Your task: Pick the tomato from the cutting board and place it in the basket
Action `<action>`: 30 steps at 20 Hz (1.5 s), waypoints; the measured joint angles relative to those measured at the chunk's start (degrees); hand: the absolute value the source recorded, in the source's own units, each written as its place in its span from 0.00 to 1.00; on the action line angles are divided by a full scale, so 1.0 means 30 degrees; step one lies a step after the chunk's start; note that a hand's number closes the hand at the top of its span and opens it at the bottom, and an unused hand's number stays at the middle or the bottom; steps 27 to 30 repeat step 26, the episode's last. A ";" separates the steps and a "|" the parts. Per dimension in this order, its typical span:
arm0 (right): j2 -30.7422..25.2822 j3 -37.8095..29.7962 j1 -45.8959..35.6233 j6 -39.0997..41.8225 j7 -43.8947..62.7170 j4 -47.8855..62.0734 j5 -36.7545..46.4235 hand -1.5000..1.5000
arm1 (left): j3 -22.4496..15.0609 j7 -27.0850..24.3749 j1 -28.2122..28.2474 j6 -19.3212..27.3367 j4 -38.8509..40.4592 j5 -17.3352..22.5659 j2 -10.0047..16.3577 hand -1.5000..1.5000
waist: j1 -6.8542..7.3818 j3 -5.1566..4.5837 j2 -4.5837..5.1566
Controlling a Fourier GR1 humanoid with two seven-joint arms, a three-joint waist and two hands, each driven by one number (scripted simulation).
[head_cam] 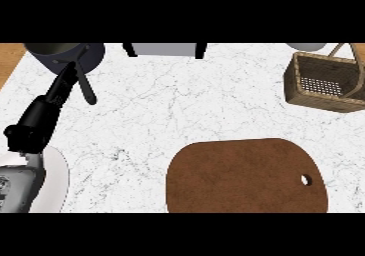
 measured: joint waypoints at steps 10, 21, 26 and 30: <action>0.0671 -0.0642 -0.1134 0.0253 -0.0488 0.2651 -0.0275 0.00 | -0.0113 -0.0084 0.0202 0.0015 -0.0126 -0.0330 -0.0347 0.50 | 0.0017 0.0007 -0.0029; -0.0518 -0.6410 -0.3085 -0.2703 0.3846 0.7090 -0.4750 0.00 | 0.0073 -0.0230 0.0166 -0.0221 -0.0118 -0.0288 -0.0264 0.50 | 0.0185 0.0016 0.0080; -0.2219 -0.7904 -0.2498 -0.4457 0.4690 0.7936 -0.5958 0.00 | 0.0159 -0.0235 0.0191 -0.0296 -0.0381 -0.0178 -0.0269 0.50 | 0.0288 0.0059 0.0228; -0.2219 -0.7904 -0.2498 -0.4457 0.4690 0.7936 -0.5958 0.00 | 0.0159 -0.0235 0.0191 -0.0296 -0.0381 -0.0178 -0.0269 0.50 | 0.0288 0.0059 0.0228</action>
